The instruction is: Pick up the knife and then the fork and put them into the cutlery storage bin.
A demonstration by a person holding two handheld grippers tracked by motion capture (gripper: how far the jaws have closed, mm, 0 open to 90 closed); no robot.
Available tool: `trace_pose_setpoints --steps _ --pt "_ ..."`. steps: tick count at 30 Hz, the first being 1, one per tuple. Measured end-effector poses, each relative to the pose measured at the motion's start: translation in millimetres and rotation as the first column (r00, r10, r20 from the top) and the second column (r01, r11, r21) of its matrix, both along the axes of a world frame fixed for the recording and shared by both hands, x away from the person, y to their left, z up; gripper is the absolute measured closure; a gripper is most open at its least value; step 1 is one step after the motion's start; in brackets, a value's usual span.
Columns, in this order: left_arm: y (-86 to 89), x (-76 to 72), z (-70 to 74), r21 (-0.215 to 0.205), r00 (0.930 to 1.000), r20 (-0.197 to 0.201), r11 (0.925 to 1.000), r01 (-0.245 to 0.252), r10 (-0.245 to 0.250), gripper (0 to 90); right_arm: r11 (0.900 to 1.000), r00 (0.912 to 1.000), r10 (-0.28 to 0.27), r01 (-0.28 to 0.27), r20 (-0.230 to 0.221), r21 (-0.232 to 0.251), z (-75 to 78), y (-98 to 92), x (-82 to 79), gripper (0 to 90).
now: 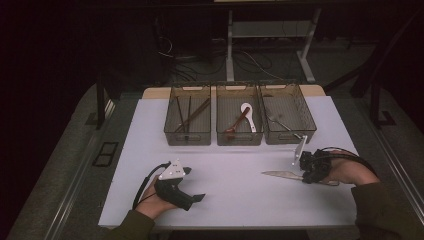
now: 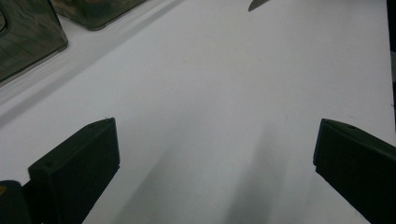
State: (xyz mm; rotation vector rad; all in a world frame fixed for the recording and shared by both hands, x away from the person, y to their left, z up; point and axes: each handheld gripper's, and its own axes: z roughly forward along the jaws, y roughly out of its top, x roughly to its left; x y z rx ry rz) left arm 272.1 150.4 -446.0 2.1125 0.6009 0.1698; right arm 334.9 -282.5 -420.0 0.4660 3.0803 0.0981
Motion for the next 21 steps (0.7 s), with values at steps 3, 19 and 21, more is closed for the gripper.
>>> trace_pose_setpoints --steps 3,19,21 --pt "0.0 0.2 -0.1 0.001 1.0000 0.000 1.0000 0.002 -0.002 0.0 1.000 1.0000 0.007 -0.007 -0.003 0.000 0.1 0.1 0.0 79.4" --pt "-0.1 0.4 0.0 0.000 1.0000 -0.001 1.0000 0.004 -0.004 0.0 0.991 0.9979 -0.055 0.051 0.033 0.124 13.0 -11.1 -1.2 79.8" --pt "-0.1 0.3 0.0 -0.002 1.0000 -0.001 1.0000 0.004 -0.004 0.0 0.985 0.9967 -0.070 0.063 0.041 0.162 16.3 -13.6 -1.6 79.7"
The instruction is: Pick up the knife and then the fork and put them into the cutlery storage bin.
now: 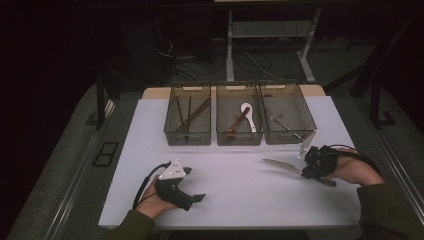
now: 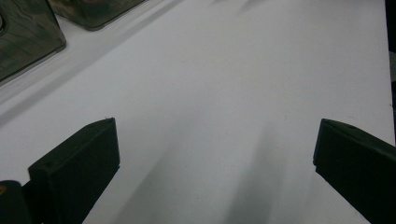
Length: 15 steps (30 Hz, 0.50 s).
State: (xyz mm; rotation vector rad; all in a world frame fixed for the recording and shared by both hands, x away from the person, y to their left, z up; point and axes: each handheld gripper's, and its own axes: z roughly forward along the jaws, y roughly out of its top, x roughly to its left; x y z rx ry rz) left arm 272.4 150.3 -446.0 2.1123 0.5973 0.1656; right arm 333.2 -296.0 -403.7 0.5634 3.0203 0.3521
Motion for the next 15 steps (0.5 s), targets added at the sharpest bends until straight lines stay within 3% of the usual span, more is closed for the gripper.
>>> trace_pose_setpoints --steps 4,8,12,15 --pt "0.3 0.1 0.2 0.002 1.0000 0.001 1.0000 0.000 0.000 0.0 0.996 0.9988 -0.024 0.020 0.042 0.086 6.0 -7.9 1.6 79.7" --pt "0.1 0.0 0.0 0.000 1.0000 -0.001 1.0000 -0.001 0.001 0.0 0.981 0.9964 -0.061 0.049 0.058 0.188 10.2 -17.2 3.3 79.7" --pt "0.4 0.1 0.2 0.001 1.0000 0.001 1.0000 0.001 -0.001 0.0 0.954 0.9887 -0.134 0.111 0.067 0.278 13.1 -26.4 4.8 79.7" --pt "0.6 0.1 0.4 0.000 1.0000 0.002 1.0000 0.000 0.000 0.0 0.928 0.9796 -0.192 0.161 0.061 0.336 13.9 -32.8 5.5 79.7"
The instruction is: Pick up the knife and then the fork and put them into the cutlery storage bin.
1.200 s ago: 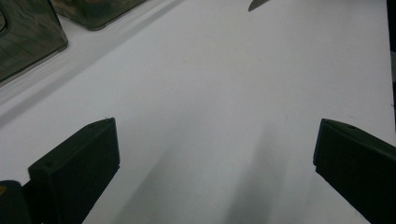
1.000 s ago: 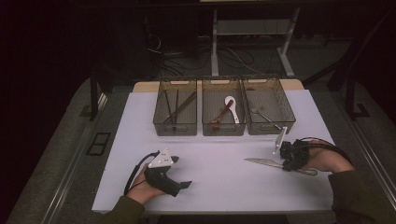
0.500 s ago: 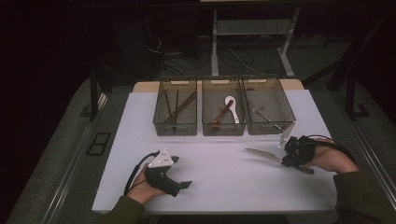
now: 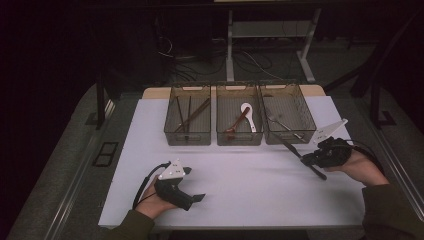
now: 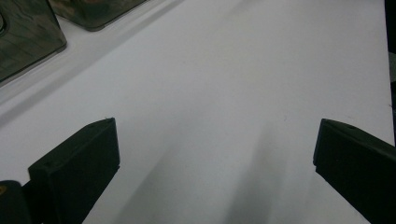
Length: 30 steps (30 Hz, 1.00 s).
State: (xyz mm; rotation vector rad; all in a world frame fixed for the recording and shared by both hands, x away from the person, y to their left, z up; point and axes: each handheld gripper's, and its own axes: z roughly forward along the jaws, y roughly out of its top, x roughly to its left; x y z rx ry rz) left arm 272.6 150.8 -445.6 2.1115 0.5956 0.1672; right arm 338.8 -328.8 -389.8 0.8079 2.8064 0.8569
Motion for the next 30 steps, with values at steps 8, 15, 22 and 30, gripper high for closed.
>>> trace_pose_setpoints --steps 8,15,22,30 --pt "0.3 0.1 0.0 0.001 1.0000 0.000 1.0000 0.000 0.000 0.0 0.987 0.9932 -0.110 0.104 0.040 0.120 -1.3 -11.9 1.6 79.7" --pt "1.0 -0.1 0.7 0.001 1.0000 0.002 1.0000 -0.001 0.001 0.0 0.952 0.9803 -0.195 0.182 0.031 0.245 -3.5 -20.4 1.5 79.7" --pt "1.3 -0.1 0.8 0.000 1.0000 0.004 1.0000 -0.002 0.002 0.0 0.901 0.9583 -0.279 0.240 0.060 0.361 -6.2 -27.7 -0.8 79.6" --pt "2.2 0.1 1.2 -0.007 0.9999 0.008 0.9999 -0.010 0.010 0.0 0.847 0.9356 -0.344 0.273 0.079 0.456 -3.2 -34.8 -4.1 79.7"
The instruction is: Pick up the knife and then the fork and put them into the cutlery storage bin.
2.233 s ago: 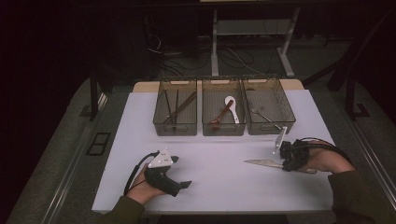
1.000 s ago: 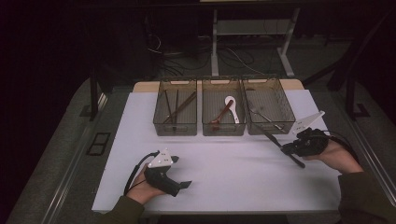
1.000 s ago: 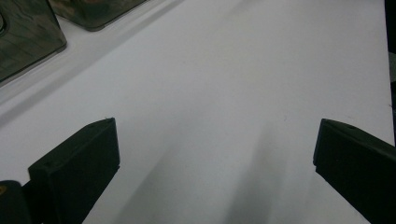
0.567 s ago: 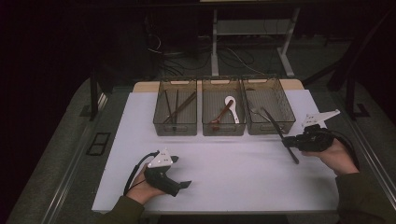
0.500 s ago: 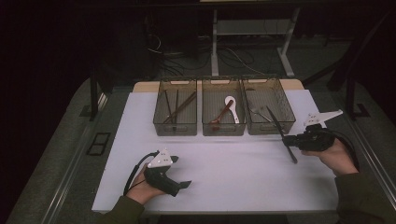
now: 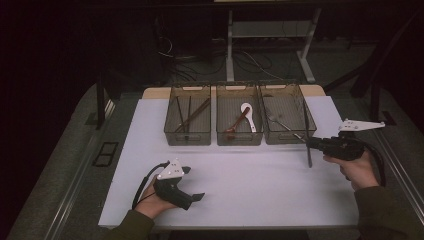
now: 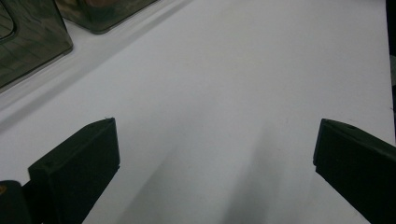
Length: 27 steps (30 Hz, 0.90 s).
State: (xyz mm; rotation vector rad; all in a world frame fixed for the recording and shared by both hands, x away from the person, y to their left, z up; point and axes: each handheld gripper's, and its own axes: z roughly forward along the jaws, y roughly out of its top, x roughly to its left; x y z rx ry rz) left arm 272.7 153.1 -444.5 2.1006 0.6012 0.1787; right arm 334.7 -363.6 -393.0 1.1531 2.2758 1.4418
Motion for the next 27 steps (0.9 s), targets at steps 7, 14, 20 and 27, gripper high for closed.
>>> trace_pose_setpoints --steps 7,14,20,27 --pt "0.6 0.5 -0.2 -0.013 0.9999 0.001 0.9998 -0.013 0.013 0.0 0.997 0.9972 -0.059 0.057 0.047 0.047 7.2 -3.9 -0.4 79.6" --pt "2.9 1.1 0.5 -0.033 0.9996 -0.003 0.9990 -0.029 0.029 0.0 0.995 0.9933 -0.086 0.082 0.078 0.054 15.7 -2.5 5.0 79.6" --pt "4.3 1.7 1.3 -0.038 0.9993 -0.002 0.9985 -0.038 0.038 0.0 0.994 0.9891 -0.101 0.095 0.107 0.061 26.2 0.1 12.2 79.6" --pt "4.6 1.3 1.6 -0.037 0.9993 0.003 0.9986 -0.038 0.039 0.0 0.988 0.9809 -0.135 0.123 0.140 0.092 40.7 -1.1 23.6 79.6"
